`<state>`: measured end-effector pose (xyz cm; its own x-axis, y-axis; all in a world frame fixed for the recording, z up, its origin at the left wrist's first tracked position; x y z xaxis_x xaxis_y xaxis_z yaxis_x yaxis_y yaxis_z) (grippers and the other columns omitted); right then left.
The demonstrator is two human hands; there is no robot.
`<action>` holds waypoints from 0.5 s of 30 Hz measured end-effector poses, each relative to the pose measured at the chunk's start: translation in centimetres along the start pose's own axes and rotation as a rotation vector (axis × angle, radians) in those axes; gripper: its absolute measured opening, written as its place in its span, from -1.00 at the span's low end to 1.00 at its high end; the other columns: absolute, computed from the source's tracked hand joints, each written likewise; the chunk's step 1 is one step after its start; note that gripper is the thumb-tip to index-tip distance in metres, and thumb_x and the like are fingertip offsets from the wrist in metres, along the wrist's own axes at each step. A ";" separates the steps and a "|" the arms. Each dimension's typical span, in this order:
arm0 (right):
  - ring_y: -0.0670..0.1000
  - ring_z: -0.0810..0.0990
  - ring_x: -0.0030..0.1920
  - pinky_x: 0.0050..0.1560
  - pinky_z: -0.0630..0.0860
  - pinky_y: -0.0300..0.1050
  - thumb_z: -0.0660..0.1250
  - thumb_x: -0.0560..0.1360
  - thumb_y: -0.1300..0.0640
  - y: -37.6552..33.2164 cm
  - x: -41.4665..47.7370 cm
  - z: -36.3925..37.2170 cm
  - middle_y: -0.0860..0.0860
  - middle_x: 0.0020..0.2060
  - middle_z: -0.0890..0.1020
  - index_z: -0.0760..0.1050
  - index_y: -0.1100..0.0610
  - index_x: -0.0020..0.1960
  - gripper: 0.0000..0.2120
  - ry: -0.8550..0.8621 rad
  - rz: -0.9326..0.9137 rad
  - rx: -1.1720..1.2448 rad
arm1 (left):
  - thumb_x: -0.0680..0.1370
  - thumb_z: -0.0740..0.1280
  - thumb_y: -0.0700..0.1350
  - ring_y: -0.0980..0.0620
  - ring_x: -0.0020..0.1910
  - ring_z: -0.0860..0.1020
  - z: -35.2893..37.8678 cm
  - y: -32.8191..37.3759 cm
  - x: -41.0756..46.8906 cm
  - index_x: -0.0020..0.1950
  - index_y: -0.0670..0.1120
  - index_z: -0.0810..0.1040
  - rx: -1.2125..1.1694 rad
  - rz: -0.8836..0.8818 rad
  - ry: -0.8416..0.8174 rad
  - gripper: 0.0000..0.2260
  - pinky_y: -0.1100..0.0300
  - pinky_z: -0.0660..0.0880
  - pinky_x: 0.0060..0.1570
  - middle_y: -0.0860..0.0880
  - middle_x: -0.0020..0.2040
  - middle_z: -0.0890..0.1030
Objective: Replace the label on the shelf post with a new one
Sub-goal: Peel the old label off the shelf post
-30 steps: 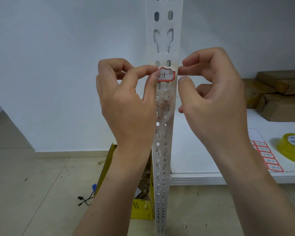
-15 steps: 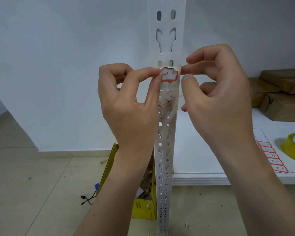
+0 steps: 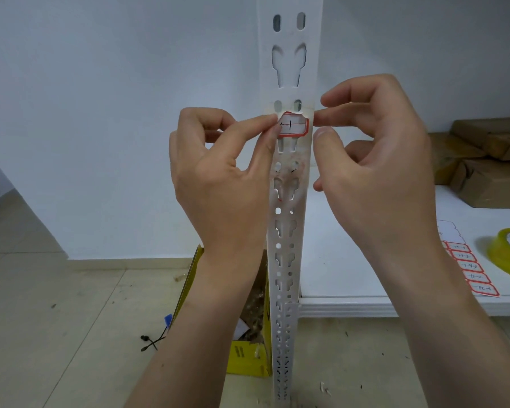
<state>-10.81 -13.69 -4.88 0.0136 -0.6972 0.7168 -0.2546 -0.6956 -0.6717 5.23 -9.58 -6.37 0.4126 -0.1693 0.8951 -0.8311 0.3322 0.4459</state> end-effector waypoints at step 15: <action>0.03 0.65 -0.43 -0.35 0.66 0.01 0.32 0.54 0.06 0.0 0.0 -0.3 -0.14 0.02 0.70 0.44 -0.03 0.14 -0.82 0.007 0.004 -0.002 | 0.56 0.48 0.02 0.08 0.00 0.45 0.7 -0.2 -0.6 0.04 -0.02 0.72 -0.052 -0.120 -0.041 -0.86 0.31 0.46 -0.09 0.03 -0.01 0.41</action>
<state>-11.07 -13.69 -4.83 0.0055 -0.6990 0.7151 -0.2562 -0.6922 -0.6747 4.85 -10.20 -7.02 0.4917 -0.2482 0.8347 -0.7555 0.3551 0.5506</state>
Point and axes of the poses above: each hand's wrist, its own x-axis towards the middle knuckle, its own z-axis out of the palm, y = z × x, the point moved 7 cm from there along x, towards the middle knuckle
